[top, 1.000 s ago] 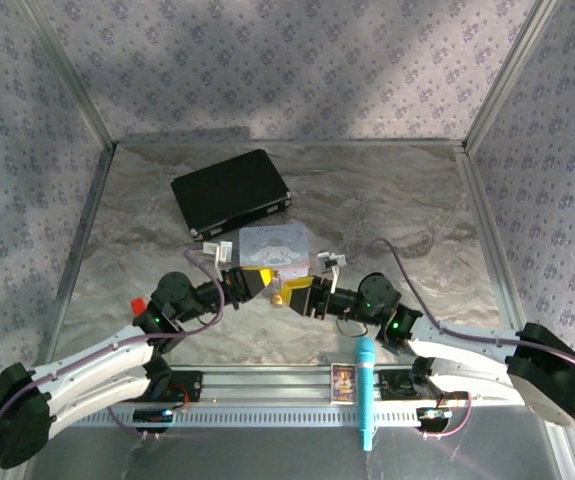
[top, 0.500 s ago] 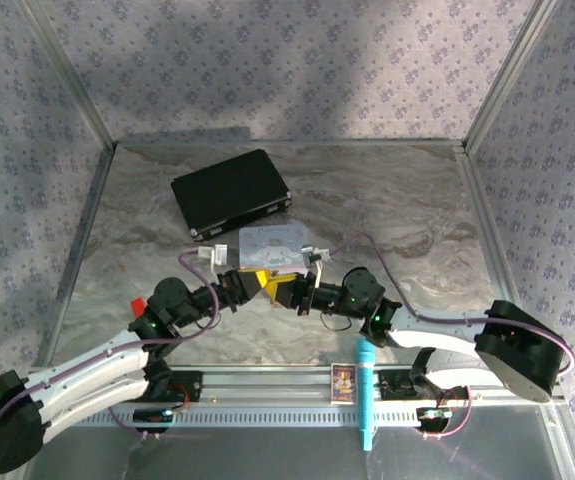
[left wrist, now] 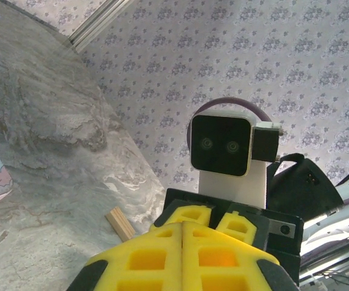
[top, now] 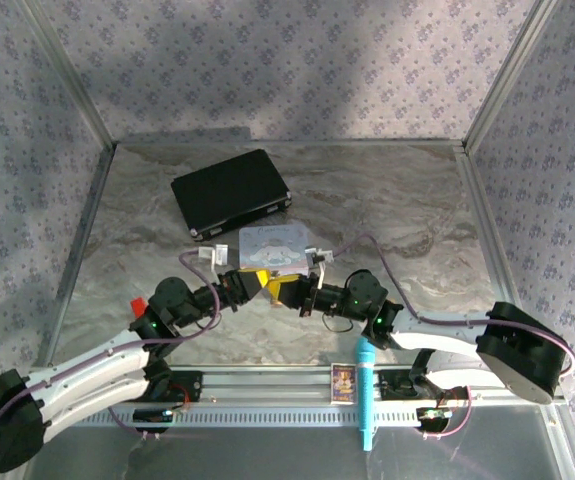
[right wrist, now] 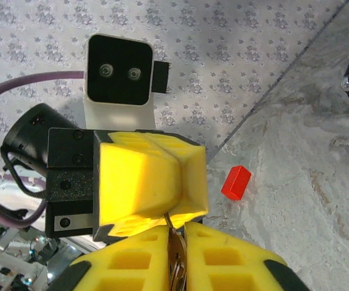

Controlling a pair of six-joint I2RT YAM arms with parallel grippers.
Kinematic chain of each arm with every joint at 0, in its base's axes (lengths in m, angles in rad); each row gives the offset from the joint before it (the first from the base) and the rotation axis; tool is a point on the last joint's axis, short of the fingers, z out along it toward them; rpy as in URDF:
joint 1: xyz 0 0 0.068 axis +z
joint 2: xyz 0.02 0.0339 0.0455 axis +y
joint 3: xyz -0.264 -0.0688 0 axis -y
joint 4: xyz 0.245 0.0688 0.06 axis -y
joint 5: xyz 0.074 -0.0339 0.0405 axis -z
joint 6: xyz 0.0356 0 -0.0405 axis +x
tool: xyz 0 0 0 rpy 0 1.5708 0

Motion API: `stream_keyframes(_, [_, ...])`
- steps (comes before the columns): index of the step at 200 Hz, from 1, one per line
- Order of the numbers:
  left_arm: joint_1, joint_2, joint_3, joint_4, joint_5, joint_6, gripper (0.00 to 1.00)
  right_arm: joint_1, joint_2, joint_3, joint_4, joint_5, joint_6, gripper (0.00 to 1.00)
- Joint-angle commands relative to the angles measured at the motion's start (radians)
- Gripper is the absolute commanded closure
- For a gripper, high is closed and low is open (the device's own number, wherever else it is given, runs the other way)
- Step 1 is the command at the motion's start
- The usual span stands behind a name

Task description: Unlock a padlock with a key

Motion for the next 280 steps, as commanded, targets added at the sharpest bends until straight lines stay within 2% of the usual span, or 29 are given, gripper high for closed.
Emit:
stream_keyframes(1, [-0.006, -0.001, 0.002, 0.039, -0.004, 0.008, 1.00, 0.002, -0.021, -0.017, 0.025, 0.018, -0.011, 0.91])
stream_keyframes(42, [-0.006, 0.013, 0.007, -0.009, -0.048, -0.003, 1.00, 0.000, -0.030, -0.024, 0.009, 0.018, -0.013, 1.00])
stream_keyframes(74, [-0.005, 0.002, 0.010, -0.078, -0.116, 0.000, 0.98, -0.001, -0.036, -0.040, -0.006, 0.035, -0.008, 1.00])
stream_keyframes(79, [-0.005, 0.000, 0.014, -0.095, -0.126, 0.004, 0.93, -0.003, -0.040, -0.044, -0.013, 0.040, -0.008, 1.00])
stream_keyframes(85, [-0.005, -0.003, 0.017, -0.117, -0.139, 0.005, 0.79, -0.004, -0.044, -0.045, -0.022, 0.044, -0.007, 1.00])
stream_keyframes(93, [-0.005, -0.012, 0.016, -0.139, -0.161, 0.005, 0.60, -0.006, -0.054, -0.052, -0.047, 0.051, -0.008, 1.00])
stream_keyframes(102, [-0.005, -0.022, 0.015, -0.168, -0.191, 0.001, 0.32, -0.011, -0.070, -0.056, -0.084, 0.064, -0.007, 1.00])
stream_keyframes(109, [-0.005, -0.029, 0.020, -0.210, -0.220, -0.006, 0.14, -0.015, -0.086, -0.056, -0.142, 0.080, -0.007, 1.00])
stream_keyframes(115, [-0.005, -0.032, 0.033, -0.263, -0.246, -0.008, 0.03, -0.018, -0.102, -0.051, -0.211, 0.104, -0.007, 1.00])
stream_keyframes(118, [-0.005, -0.031, 0.041, -0.293, -0.259, -0.008, 0.02, -0.020, -0.111, -0.047, -0.250, 0.118, -0.008, 1.00])
stream_keyframes(138, [-0.006, 0.015, 0.109, -0.500, -0.325, 0.003, 0.01, -0.024, -0.148, 0.014, -0.576, 0.229, -0.024, 1.00])
stream_keyframes(153, [-0.013, 0.084, 0.133, -0.535, -0.315, 0.009, 0.03, -0.025, -0.143, 0.028, -0.676, 0.270, -0.034, 1.00])
stream_keyframes(166, [-0.023, 0.142, 0.149, -0.542, -0.309, 0.023, 0.07, -0.027, -0.140, 0.010, -0.686, 0.284, -0.019, 1.00])
stream_keyframes(179, [-0.039, 0.201, 0.180, -0.581, -0.326, 0.068, 0.15, -0.028, -0.140, -0.006, -0.686, 0.292, -0.007, 1.00])
stream_keyframes(199, [-0.066, 0.337, 0.228, -0.604, -0.340, 0.154, 0.18, -0.021, -0.135, -0.012, -0.742, 0.333, 0.009, 1.00])
stream_keyframes(218, [-0.074, 0.461, 0.232, -0.519, -0.298, 0.185, 0.21, -0.021, -0.127, -0.029, -0.744, 0.348, 0.022, 1.00])
stream_keyframes(246, [-0.076, 0.587, 0.246, -0.421, -0.296, 0.198, 0.22, -0.021, -0.122, -0.027, -0.788, 0.368, 0.022, 1.00])
stream_keyframes(280, [-0.076, 0.704, 0.257, -0.349, -0.318, 0.191, 0.34, -0.020, -0.120, -0.048, -0.770, 0.378, 0.036, 1.00])
